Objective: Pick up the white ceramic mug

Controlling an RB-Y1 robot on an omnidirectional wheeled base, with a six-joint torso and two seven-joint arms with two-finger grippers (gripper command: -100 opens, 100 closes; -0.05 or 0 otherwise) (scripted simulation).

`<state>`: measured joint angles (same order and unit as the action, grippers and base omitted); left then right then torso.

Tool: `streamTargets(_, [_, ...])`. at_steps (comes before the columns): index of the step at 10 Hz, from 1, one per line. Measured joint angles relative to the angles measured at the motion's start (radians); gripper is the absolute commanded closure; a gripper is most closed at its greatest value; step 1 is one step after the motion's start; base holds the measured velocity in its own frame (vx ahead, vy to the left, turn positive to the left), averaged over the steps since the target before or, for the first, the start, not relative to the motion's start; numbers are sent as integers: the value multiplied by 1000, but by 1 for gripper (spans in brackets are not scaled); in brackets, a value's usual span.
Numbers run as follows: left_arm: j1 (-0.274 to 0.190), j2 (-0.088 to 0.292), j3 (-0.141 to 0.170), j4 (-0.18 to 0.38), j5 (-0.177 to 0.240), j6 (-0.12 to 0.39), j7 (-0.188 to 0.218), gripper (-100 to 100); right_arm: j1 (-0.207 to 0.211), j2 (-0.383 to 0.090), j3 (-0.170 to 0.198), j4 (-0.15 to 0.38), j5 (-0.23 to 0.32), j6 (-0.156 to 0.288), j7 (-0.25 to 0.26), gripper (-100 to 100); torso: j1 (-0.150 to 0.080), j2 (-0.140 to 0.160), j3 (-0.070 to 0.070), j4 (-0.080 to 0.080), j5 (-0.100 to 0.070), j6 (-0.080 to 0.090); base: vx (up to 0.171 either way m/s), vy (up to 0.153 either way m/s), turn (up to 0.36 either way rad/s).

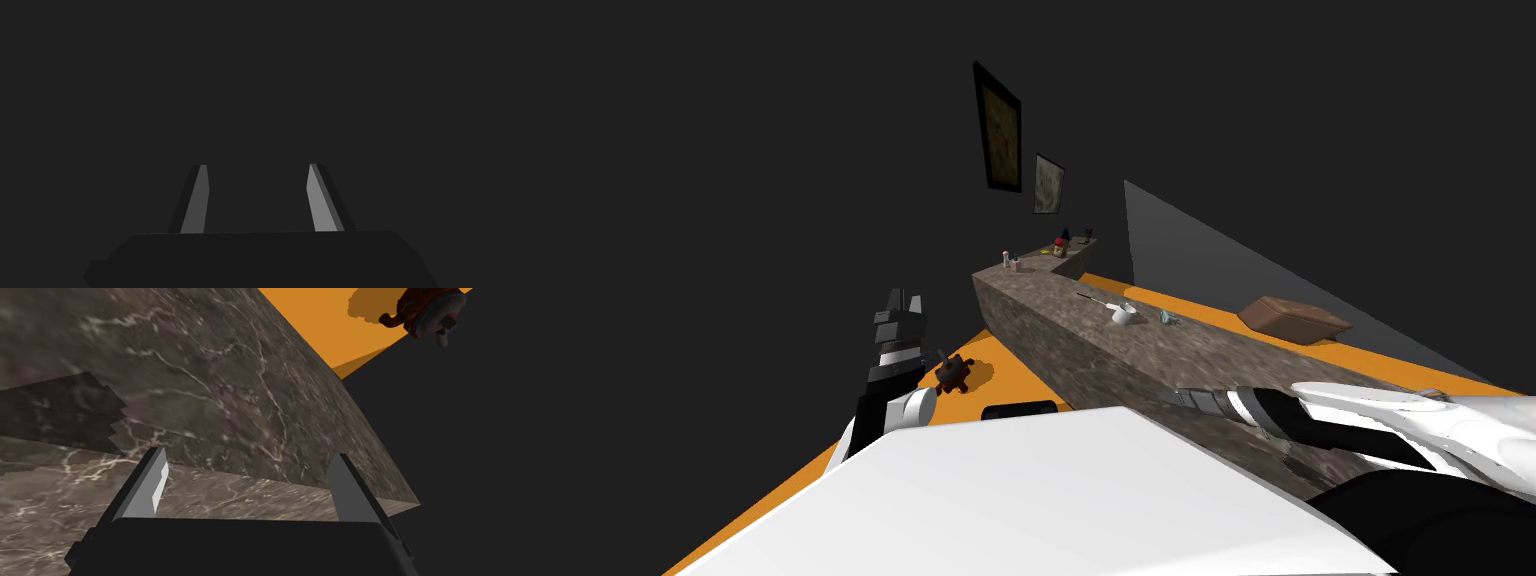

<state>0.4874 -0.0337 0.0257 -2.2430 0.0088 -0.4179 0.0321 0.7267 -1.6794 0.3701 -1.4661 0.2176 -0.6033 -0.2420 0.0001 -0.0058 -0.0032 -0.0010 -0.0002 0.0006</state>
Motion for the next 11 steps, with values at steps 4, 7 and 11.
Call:
streamTargets(4, [0, 0, 0, 0, 0, 0, 0, 0, 12, -75, -3, 29, -1, -11, 3, -100, 0, 4, 2, 1, 0, 1, 40, -2, 67])
streamTargets(7, [0, 0, 0, 0, 0, 0, 0, 0, 20, -143, -1, 82, 5, -36, 9, -100, 0, -1, -1, 0, 0, 0, 110, -6, 164])
streamTargets(11, [0, 0, 0, 0, 0, 0, 0, 0, -6, -233, 6, 182, 69, -95, -18, -100, -2, -4, -2, -1, -1, 0, 139, -33, 150])
